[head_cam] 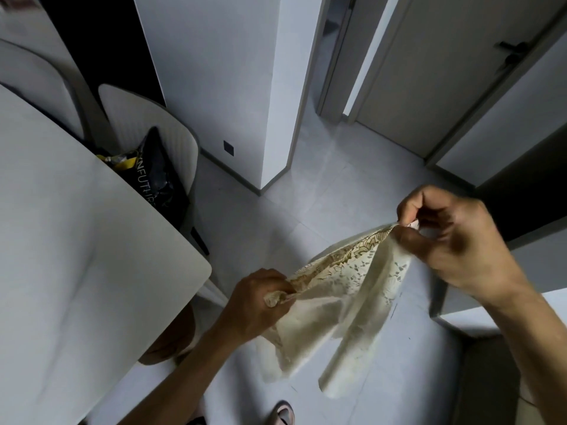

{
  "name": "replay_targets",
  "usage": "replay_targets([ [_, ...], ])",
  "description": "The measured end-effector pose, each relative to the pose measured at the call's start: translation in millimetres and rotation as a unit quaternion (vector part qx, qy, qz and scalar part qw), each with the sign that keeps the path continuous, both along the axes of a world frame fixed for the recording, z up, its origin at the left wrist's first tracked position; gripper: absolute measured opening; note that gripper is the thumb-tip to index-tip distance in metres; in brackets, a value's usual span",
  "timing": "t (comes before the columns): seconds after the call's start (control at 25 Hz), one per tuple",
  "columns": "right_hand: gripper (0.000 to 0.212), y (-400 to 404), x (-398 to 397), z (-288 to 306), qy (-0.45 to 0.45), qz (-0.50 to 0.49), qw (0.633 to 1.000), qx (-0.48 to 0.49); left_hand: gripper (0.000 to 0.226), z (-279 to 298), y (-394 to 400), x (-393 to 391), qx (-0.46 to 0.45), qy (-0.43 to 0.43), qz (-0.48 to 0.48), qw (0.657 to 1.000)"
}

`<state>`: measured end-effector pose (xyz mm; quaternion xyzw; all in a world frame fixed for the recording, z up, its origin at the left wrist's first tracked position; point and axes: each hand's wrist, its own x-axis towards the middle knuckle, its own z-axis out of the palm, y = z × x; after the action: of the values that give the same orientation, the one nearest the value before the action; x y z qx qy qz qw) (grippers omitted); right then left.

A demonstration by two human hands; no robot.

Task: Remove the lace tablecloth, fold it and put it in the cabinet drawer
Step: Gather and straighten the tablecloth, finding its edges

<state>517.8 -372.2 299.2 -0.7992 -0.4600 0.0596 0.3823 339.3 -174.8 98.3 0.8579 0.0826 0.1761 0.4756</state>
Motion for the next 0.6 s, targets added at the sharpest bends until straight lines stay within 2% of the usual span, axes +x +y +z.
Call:
replay_targets([
  [0.16, 0.042, -6.8, 2.9, 16.1, 0.051, 0.010, 0.997, 0.053, 0.039, -22.4, -21.9, 3.3, -0.059, 0.099, -0.037, 0.993],
  [0.24, 0.042, -9.9, 2.4, 20.3, 0.053, 0.021, 0.997, 0.059, 0.035, -32.0, -33.4, 8.9, -0.106, 0.132, -0.049, 0.984],
  [0.32, 0.042, -16.8, 2.7, 22.4, 0.048, 0.033, 0.997, 0.045, 0.024, -37.3, -38.2, 13.9, -0.143, 0.114, -0.016, 0.983],
  [0.4, 0.037, -28.8, 5.9, 22.3, 0.036, 0.033, 0.999, 0.025, 0.019, -39.5, -31.7, 17.8, -0.165, 0.082, 0.056, 0.981],
  [0.48, 0.040, -43.2, 11.5, 18.5, 0.028, 0.008, 1.000, 0.007, 0.011, -39.4, -14.9, 20.5, -0.149, 0.074, 0.119, 0.979],
  [0.6, 0.047, -58.0, 16.3, 9.3, 0.057, -0.037, 0.998, 0.002, 0.008, -34.3, 9.0, 22.8, -0.052, 0.033, 0.159, 0.985],
])
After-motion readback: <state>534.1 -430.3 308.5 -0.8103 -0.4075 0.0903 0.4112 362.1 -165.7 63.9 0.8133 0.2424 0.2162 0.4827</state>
